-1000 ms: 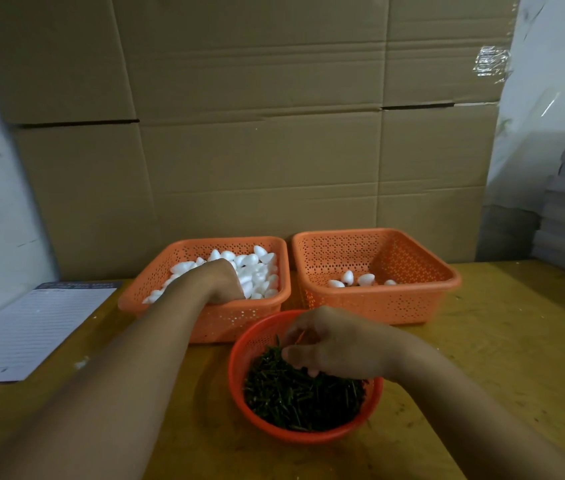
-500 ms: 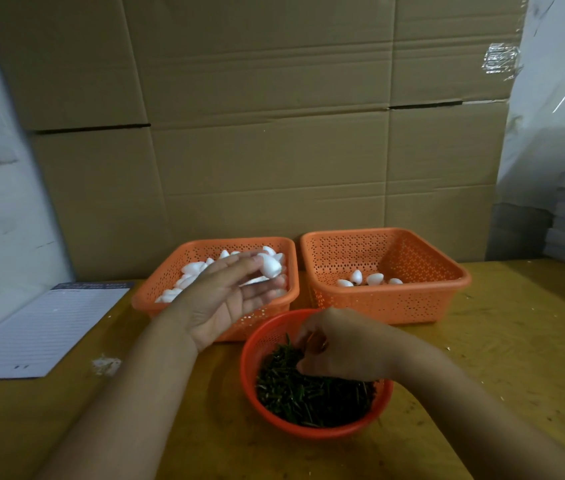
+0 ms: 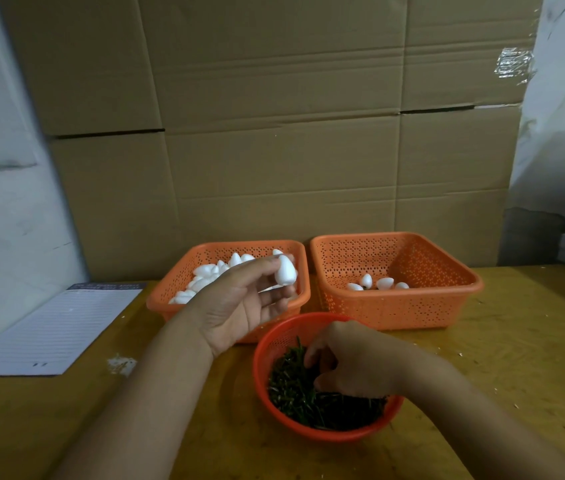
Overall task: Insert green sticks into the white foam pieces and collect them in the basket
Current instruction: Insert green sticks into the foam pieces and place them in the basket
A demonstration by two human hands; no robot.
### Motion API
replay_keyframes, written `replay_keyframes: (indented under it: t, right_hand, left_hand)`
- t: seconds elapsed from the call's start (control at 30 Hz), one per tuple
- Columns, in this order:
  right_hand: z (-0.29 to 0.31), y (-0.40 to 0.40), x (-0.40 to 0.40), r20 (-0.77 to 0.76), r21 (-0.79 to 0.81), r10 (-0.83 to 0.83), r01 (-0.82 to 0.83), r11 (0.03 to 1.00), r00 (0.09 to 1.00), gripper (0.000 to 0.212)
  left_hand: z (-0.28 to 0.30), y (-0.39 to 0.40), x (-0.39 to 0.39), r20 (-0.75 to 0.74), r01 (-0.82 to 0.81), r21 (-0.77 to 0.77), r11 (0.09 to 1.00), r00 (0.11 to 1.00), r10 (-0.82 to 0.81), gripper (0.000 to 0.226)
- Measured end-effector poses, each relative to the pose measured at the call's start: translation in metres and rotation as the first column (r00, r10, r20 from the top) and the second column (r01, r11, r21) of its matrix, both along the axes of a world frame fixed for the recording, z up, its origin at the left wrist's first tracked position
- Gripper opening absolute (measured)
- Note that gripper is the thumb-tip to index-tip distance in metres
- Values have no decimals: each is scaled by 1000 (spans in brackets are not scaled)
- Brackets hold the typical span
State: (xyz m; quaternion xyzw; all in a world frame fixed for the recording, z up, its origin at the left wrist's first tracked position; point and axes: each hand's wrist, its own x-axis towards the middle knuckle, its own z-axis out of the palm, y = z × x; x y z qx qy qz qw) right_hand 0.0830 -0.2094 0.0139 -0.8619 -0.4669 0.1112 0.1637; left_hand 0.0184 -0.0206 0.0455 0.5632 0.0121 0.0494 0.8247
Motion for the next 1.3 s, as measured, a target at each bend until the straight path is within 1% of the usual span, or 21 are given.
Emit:
replay_keyframes:
  t: [0.07, 0.1, 0.13, 0.23, 0.27, 0.4, 0.47, 0.5, 0.57, 0.6, 0.67, 0.7, 0.77, 0.83, 0.93, 1.1, 1.3]
  right_hand:
    - [1, 0, 0, 13, -4, 7, -7, 1000, 1000, 28]
    - [2, 0, -1, 28, 0, 13, -13, 1000, 1000, 26]
    - [3, 0, -1, 41, 7, 18, -18, 1000, 999, 24]
    - [5, -1, -1, 62, 45, 25, -28, 999, 998, 20]
    - [5, -2, 0, 66, 63, 26, -30, 998, 997, 18]
    - [7, -2, 4, 73, 167, 7, -19, 986, 997, 15]
    - [7, -2, 6, 41, 220, -23, 13, 975, 999, 13]
    - [7, -2, 6, 1, 248, -47, 45, 968, 999, 13]
    - [9, -1, 6, -145, 320, -99, 141, 937, 984, 20]
    - [10, -1, 5, -248, 365, -109, 197, 910, 963, 23]
    - [14, 0, 1, -455, 441, -80, 302, 845, 887, 28]
    - [16, -1, -1, -526, 469, -53, 342, 815, 849, 30]
    - [20, -2, -2, -594, 517, -14, 395, 759, 804, 32]
    - [23, -4, -2, -612, 553, 2, 426, 716, 791, 31]
    - [24, -6, -2, -614, 583, 7, 448, 678, 789, 27]
    - [25, -5, -3, -586, 600, -4, 437, 671, 811, 20]
    - [24, -4, -2, -545, 595, -31, 412, 690, 838, 22]
  left_hand:
    - [-4, 3, -1, -9, 14, 21, 1000, 1000, -14, 35]
    - [-6, 4, -1, -9, 16, 26, 1000, 1000, -16, 37]
    - [-8, 6, -2, -5, 16, 25, 1000, 1000, -15, 34]
    - [-9, 8, -2, 12, 3, -2, 1000, 1000, -3, 15]
    - [-10, 8, -1, 18, -2, -6, 1000, 1000, 2, 12]
    - [-11, 4, -2, 23, 6, -12, 1000, 1000, -6, 14]
    - [-11, 2, -3, 20, 8, -24, 1000, 1000, -8, 14]
    - [-11, 1, -3, 19, 4, -32, 999, 1000, -3, 14]
    - [-11, 0, -3, 18, -15, -50, 999, 1000, 16, 12]
    - [-12, 0, -2, 21, -24, -59, 998, 999, 26, 11]
    - [-12, 0, -2, 29, -43, -75, 996, 999, 45, 12]
    - [-12, 1, -2, 31, -53, -83, 995, 998, 55, 13]
    - [-12, 1, -1, 29, -70, -91, 993, 997, 72, 12]
    - [-13, 2, -1, 22, -77, -92, 993, 997, 79, 12]
    - [-13, 2, -1, 14, -72, -93, 993, 997, 73, 14]
    - [-13, -2, -1, 0, -60, -84, 995, 998, 60, 15]
    - [-12, -5, -3, 2, -46, -88, 995, 999, 46, 40]
